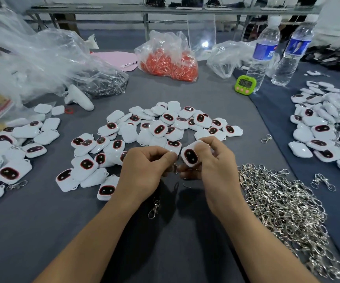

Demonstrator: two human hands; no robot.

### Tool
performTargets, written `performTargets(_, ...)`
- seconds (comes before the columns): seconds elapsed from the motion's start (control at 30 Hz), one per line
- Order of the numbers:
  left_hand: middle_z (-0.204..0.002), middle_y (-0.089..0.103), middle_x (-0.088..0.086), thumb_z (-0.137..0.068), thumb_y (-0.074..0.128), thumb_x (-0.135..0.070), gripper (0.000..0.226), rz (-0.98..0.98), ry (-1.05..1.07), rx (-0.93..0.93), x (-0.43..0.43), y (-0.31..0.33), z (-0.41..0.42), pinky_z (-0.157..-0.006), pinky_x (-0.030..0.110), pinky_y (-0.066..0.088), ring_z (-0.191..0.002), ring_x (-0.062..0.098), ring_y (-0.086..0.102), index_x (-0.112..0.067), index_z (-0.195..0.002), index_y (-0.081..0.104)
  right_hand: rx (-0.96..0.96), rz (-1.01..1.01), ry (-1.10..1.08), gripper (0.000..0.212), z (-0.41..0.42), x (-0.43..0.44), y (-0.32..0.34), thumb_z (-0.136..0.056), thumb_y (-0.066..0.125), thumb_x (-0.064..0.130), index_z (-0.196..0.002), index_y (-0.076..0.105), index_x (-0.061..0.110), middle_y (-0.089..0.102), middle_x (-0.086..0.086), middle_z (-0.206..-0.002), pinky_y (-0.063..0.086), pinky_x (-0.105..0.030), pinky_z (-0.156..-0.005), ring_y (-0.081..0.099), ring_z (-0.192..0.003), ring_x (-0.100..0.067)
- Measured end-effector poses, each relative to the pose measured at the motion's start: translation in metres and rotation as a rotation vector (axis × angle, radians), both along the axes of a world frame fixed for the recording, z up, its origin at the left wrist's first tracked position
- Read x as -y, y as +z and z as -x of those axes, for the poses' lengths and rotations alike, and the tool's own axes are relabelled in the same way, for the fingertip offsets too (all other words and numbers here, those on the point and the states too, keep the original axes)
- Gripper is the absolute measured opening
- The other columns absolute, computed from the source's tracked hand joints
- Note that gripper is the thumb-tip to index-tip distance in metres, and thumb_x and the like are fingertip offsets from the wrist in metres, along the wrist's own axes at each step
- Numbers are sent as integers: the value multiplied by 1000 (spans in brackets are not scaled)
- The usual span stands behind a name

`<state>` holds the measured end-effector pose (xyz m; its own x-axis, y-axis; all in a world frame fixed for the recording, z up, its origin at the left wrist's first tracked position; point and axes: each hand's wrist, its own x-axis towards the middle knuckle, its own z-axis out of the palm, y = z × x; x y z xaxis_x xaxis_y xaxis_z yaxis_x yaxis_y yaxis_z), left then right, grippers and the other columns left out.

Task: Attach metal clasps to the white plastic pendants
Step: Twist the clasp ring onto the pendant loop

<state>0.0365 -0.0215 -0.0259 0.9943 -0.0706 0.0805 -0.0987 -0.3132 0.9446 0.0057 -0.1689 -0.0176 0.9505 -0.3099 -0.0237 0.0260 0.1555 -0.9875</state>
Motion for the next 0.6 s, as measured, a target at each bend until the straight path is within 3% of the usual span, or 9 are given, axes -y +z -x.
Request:
performTargets(0.1,-68,74,-5,-87,75,-26,13,25,-20,8,0,0,-1,-58,17,52,-57,6,66,-31,-76,79,-17,-6,120,8,-1,6,-4,-93,64,5,-92,66,13,68,-8,-69,48,-28,-46,59,-53,-21)
performTargets(0.23,-69,75,-1,-84,79,-16,16,84,-87,-11,1,1,1,-59,17,51,-60,9,68,-30,-76,80,-3,205,140,27,-1,9,-9,-74,77,14,-98,72,26,60,-5,-72,44,-34,-56,49,-63,-18)
performTargets(0.3,-67,74,3,-83,79,-8,18,139,-109,-32,1,3,1,-57,17,50,-58,11,66,-24,-76,81,7,293,122,29,-1,8,-9,-70,77,17,-95,72,31,63,0,-74,46,-30,-57,52,-64,-14)
performTargets(0.4,-64,72,7,-81,76,1,18,240,-110,-71,1,5,1,-54,20,49,-55,14,61,-16,-76,80,40,280,165,22,0,6,-9,-74,69,1,-83,71,21,68,3,-67,45,-24,-51,55,-57,-12)
performTargets(0.47,-62,69,7,-80,74,4,18,290,-101,-88,2,7,2,-52,19,47,-53,13,57,-12,-76,79,19,352,187,19,-1,6,-11,-77,69,1,-81,71,20,73,3,-70,53,-30,-56,64,-61,-13)
performTargets(0.53,-61,67,6,-80,73,5,16,307,-97,-89,3,8,3,-51,17,45,-52,10,55,-10,-77,78,-16,419,236,13,-2,6,-11,-81,74,9,-84,75,22,76,4,-77,61,-39,-72,72,-74,-16)
performTargets(0.6,-62,69,4,-79,75,5,15,314,-87,-91,3,9,3,-51,15,44,-53,5,56,-9,-78,79,-17,457,284,5,-2,5,-11,-82,77,20,-84,77,25,76,4,-76,60,-40,-73,72,-74,-12)
